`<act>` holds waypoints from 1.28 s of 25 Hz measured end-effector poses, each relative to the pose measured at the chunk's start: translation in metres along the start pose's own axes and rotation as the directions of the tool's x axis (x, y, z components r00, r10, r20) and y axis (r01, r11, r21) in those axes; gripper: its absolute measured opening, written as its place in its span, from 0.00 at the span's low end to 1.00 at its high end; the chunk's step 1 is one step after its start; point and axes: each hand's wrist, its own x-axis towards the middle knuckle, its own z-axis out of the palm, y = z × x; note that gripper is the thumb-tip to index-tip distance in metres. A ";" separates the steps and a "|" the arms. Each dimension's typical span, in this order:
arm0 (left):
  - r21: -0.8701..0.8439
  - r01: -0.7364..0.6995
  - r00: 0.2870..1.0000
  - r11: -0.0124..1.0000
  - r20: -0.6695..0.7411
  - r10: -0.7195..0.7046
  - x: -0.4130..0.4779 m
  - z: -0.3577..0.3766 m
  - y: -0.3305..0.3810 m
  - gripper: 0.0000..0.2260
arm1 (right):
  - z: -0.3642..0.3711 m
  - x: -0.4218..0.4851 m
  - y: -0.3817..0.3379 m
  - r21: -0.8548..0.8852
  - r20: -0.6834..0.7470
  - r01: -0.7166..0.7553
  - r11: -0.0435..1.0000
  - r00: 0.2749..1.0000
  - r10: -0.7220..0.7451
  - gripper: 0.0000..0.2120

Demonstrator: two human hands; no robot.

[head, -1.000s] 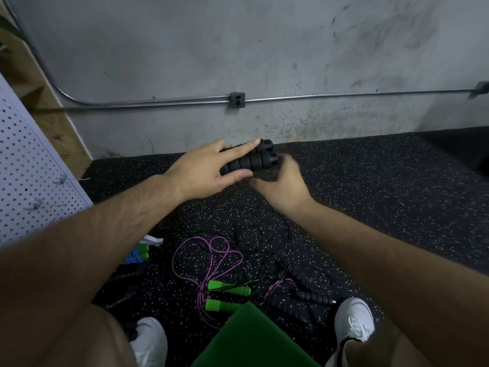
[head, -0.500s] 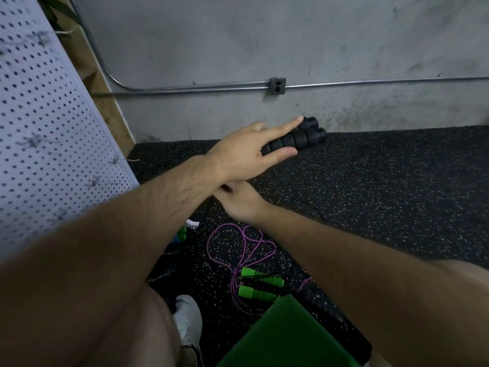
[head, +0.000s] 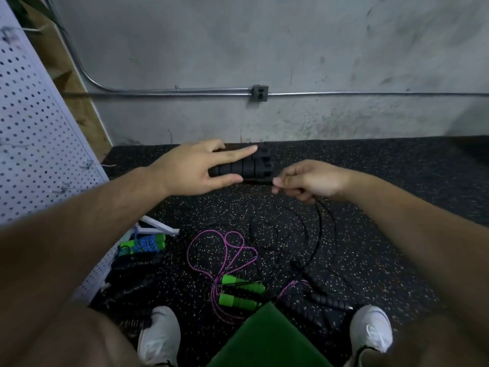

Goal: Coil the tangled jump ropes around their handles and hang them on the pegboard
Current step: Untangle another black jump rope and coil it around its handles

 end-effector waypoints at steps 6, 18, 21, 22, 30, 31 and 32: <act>0.303 -0.187 0.982 0.934 0.018 0.190 0.013 0.011 0.014 0.29 | 0.005 -0.027 -0.013 -0.277 -0.365 0.022 0.961 0.922 -0.126 0.13; 0.330 -0.036 0.999 0.943 0.048 0.021 0.021 0.033 0.032 0.41 | 0.031 -0.040 -0.016 -0.802 -0.327 0.066 0.594 0.784 -0.528 0.08; 0.352 -0.102 0.993 0.931 -0.013 0.113 0.020 0.036 0.030 0.38 | 0.021 -0.053 -0.020 -0.789 -0.250 0.129 0.601 0.825 -0.506 0.09; 0.363 -0.121 0.990 0.924 -0.026 0.140 0.019 0.036 0.030 0.37 | 0.016 -0.055 -0.019 -0.783 -0.248 0.133 0.608 0.829 -0.501 0.09; 0.180 -0.224 0.951 0.958 -0.173 0.255 0.009 0.032 0.067 0.33 | -0.015 -0.033 0.007 -0.042 -0.379 0.271 0.962 0.886 -0.267 0.05; 0.174 -0.196 0.951 0.965 -0.207 0.230 0.010 0.029 0.070 0.33 | -0.011 -0.029 0.014 0.086 -0.367 0.266 0.960 0.905 -0.218 0.06; 0.189 -0.160 0.951 0.969 -0.233 0.203 0.012 0.026 0.070 0.34 | -0.003 -0.024 0.021 0.198 -0.344 0.239 0.951 0.925 -0.161 0.09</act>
